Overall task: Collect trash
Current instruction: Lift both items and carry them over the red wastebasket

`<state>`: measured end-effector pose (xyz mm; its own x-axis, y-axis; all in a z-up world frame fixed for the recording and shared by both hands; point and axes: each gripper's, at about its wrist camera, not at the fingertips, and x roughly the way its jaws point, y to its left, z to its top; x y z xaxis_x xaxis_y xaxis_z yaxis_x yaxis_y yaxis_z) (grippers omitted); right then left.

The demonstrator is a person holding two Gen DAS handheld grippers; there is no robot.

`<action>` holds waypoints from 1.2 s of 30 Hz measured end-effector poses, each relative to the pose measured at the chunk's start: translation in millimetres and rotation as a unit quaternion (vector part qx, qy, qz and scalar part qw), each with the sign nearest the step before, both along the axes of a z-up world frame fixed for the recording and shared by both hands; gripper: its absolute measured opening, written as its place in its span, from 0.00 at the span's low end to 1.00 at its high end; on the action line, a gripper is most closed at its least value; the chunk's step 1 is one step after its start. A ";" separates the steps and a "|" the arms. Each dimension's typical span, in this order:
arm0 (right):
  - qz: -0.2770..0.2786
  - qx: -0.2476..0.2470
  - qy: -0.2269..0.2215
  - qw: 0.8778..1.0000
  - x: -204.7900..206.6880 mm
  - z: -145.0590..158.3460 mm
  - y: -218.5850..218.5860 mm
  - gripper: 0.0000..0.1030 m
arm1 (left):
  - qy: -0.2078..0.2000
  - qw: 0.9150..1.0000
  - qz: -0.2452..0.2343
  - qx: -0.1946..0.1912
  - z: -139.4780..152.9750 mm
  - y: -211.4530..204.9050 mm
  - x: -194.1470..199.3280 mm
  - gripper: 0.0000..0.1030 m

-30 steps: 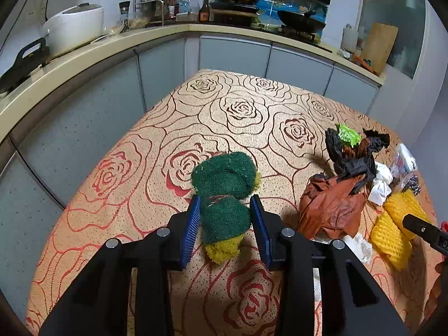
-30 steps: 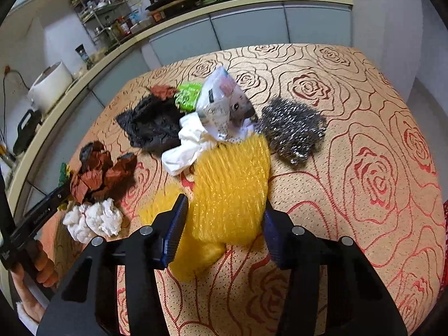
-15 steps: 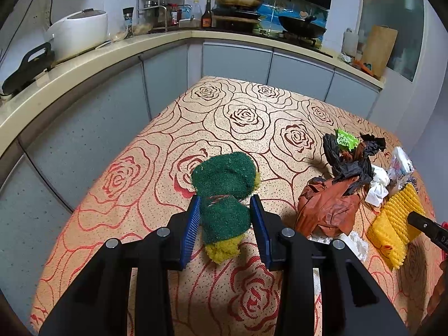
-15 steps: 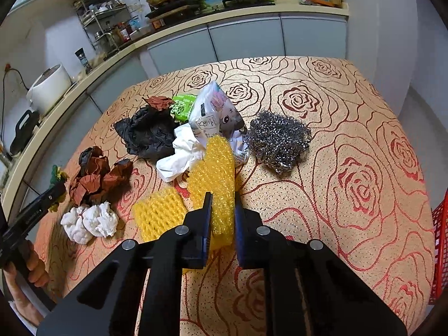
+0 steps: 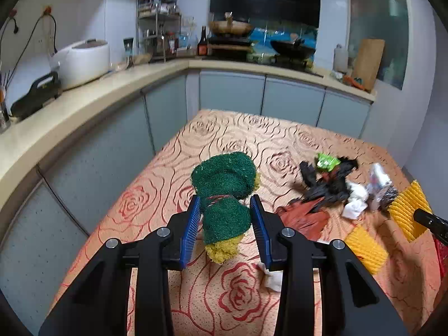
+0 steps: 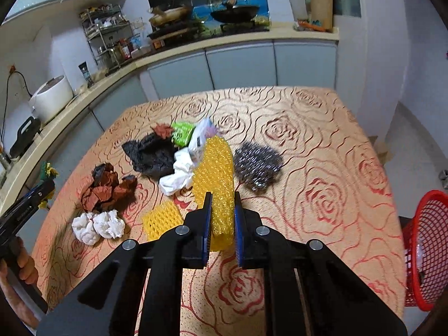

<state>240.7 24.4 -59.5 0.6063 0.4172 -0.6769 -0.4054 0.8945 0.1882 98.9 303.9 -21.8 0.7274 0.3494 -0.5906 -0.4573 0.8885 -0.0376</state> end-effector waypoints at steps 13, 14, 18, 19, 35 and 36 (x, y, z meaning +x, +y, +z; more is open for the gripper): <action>-0.046 0.011 -0.053 0.997 -18.6 35.4 -48.3 0.14 | -0.050 0.996 -0.075 0.026 34.9 -67.1 7.2 0.34; -0.049 0.011 -0.057 0.997 -20.0 37.5 -52.0 0.14 | -0.053 0.995 -0.083 0.025 36.8 -74.4 9.8 0.34; -0.070 0.010 -0.073 0.995 -26.4 47.4 -73.9 0.14 | -0.064 0.991 -0.111 0.026 43.1 -100.5 17.0 0.34; -0.075 0.011 -0.076 0.994 -27.8 49.5 -80.0 0.14 | -0.066 0.991 -0.117 0.027 43.9 -105.6 17.8 0.34; -0.163 0.012 -0.103 0.981 -42.0 68.1 -168.8 0.14 | -0.094 0.966 -0.238 0.027 61.2 -218.3 47.3 0.34; -0.168 0.011 -0.105 0.980 -43.3 68.7 -173.7 0.14 | -0.095 0.965 -0.245 0.026 61.2 -224.5 48.2 0.34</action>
